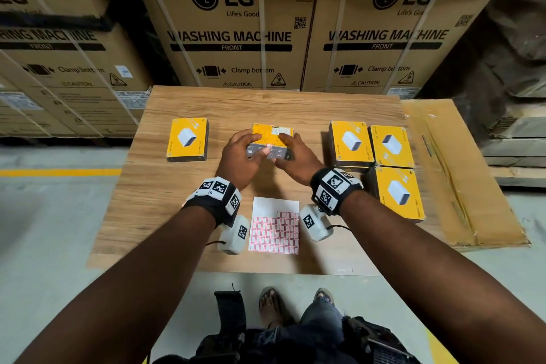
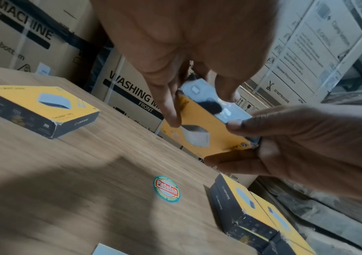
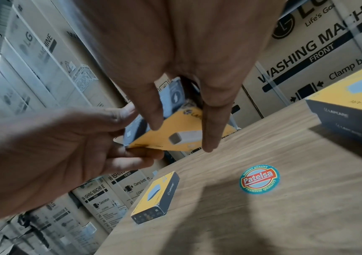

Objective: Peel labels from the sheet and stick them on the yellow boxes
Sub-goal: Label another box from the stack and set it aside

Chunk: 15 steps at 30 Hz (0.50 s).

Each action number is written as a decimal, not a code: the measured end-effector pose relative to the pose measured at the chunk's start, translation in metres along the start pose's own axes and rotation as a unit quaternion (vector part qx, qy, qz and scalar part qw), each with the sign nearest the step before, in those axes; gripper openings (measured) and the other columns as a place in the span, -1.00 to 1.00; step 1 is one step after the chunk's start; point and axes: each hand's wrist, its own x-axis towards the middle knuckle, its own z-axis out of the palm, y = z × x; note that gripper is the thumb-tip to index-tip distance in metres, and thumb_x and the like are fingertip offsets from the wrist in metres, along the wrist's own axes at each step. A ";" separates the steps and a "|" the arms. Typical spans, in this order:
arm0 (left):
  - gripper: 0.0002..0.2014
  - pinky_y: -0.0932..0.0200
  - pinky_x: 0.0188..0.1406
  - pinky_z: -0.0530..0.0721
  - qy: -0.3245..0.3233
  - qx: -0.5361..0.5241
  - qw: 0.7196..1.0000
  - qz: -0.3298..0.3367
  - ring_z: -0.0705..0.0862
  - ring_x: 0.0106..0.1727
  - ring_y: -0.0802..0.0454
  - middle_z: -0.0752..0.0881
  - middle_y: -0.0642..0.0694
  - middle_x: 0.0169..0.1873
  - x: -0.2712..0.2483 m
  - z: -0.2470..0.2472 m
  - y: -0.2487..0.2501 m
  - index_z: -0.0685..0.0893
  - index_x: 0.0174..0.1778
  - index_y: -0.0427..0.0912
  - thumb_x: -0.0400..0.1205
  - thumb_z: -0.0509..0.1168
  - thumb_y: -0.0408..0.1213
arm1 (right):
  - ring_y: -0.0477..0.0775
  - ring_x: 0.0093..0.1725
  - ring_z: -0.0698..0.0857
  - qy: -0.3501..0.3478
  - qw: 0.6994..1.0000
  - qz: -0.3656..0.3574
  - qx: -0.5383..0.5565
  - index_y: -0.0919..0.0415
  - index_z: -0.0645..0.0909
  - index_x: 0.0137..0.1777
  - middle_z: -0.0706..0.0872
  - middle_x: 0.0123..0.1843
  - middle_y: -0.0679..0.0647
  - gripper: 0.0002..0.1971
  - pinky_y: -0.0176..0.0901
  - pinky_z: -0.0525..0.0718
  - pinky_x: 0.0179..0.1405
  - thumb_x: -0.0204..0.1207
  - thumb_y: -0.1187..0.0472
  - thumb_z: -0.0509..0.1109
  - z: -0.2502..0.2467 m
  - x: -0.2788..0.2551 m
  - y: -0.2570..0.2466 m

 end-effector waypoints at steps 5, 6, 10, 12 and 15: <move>-0.62 0.16 0.43 0.50 0.017 0.028 0.999 0.014 0.60 0.41 -0.02 0.67 -0.15 0.35 -0.001 0.000 0.000 0.75 0.26 -0.24 0.58 0.46 -0.13 | 0.20 0.69 0.20 0.008 1.000 -0.005 -0.009 0.17 0.34 0.63 0.15 0.71 0.28 -0.44 -0.27 0.27 0.42 0.69 0.02 0.31 0.002 -0.003 -0.005; -0.62 0.17 0.44 0.48 0.012 0.031 0.999 0.020 0.59 0.41 -0.02 0.67 -0.15 0.35 -0.001 -0.001 0.000 0.74 0.27 -0.25 0.59 0.45 -0.15 | 0.20 0.70 0.19 0.013 1.000 -0.005 -0.006 0.17 0.35 0.63 0.16 0.71 0.29 -0.46 -0.20 0.27 0.47 0.70 0.02 0.29 0.003 -0.003 -0.005; -0.65 0.17 0.49 0.42 -0.031 0.051 0.997 0.047 0.58 0.44 -0.09 0.65 -0.21 0.38 -0.002 -0.002 -0.004 0.68 0.36 -0.30 0.64 0.35 -0.34 | 0.27 0.58 0.37 0.046 0.998 -0.007 -0.038 0.23 0.46 0.55 0.33 0.61 0.35 -0.49 -0.18 0.37 0.37 0.69 -0.02 0.29 0.004 -0.004 -0.004; -0.65 0.19 0.49 0.40 -0.045 0.063 0.996 0.054 0.58 0.45 -0.10 0.65 -0.21 0.38 -0.005 -0.001 -0.008 0.67 0.37 -0.31 0.65 0.30 -0.42 | 0.31 0.40 0.53 0.059 0.996 -0.012 -0.061 0.25 0.55 0.45 0.51 0.41 0.34 -0.52 -0.15 0.45 0.18 0.67 -0.06 0.31 0.007 -0.003 0.000; -0.67 0.27 0.47 0.38 -0.051 0.053 0.997 0.038 0.59 0.44 -0.08 0.65 -0.19 0.38 -0.008 0.000 -0.011 0.68 0.36 -0.30 0.66 0.29 -0.41 | 0.30 0.10 0.63 0.031 0.995 -0.015 -0.094 0.26 0.58 0.32 0.54 0.10 0.26 -0.60 -0.14 0.41 -0.08 0.69 -0.05 0.27 0.013 -0.003 0.009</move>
